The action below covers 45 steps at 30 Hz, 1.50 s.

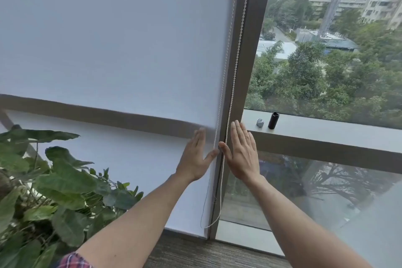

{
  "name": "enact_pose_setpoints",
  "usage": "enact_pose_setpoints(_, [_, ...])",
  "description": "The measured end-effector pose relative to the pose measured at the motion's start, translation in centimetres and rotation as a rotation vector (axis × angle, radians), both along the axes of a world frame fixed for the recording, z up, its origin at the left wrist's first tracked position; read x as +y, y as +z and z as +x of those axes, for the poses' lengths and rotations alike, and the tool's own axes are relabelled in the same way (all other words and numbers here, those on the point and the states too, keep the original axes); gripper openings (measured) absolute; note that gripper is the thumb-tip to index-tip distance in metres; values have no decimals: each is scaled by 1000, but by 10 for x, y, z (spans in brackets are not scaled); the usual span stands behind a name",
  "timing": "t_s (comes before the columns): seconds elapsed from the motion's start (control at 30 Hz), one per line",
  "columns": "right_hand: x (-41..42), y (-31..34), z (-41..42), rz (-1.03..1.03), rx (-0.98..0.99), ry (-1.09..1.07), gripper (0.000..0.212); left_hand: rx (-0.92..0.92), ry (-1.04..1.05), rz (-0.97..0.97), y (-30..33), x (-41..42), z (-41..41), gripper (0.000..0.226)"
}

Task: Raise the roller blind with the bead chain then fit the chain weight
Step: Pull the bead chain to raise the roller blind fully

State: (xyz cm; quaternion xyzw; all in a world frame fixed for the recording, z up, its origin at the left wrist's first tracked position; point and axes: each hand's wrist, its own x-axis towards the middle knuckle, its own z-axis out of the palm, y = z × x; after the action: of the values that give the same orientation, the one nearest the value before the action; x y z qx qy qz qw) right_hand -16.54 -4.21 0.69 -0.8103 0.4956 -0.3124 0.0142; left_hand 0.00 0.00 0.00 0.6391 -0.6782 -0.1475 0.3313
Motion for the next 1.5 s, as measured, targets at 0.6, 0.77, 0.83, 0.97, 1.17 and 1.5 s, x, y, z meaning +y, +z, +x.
enact_pose_setpoints(0.6, [8, 52, 50, 357, -919, 332, 22, 466, 8, -89, 11, 2, -16, 28])
enact_pose_setpoints(0.77, [20, 56, 63, 301, -1049, 297, 28, 388, 14, -132, 13, 11, -19, 44])
enact_pose_setpoints(0.83, [23, 51, 62, 292, -1053, 251, 31, 366, -1, -121, 10, 15, -20, 50])
enact_pose_setpoints(0.97, [34, 35, 58, 304, -983, 208, 35, 313, -33, -46, -4, 21, -23, 42])
enact_pose_setpoints(1.17, [38, 33, 50, 313, -977, 199, 36, 302, -105, -46, -2, 30, -21, 23])
enact_pose_setpoints(1.5, [60, 2, 45, 374, -978, 161, 39, 281, -177, 41, -19, 46, -19, 21])
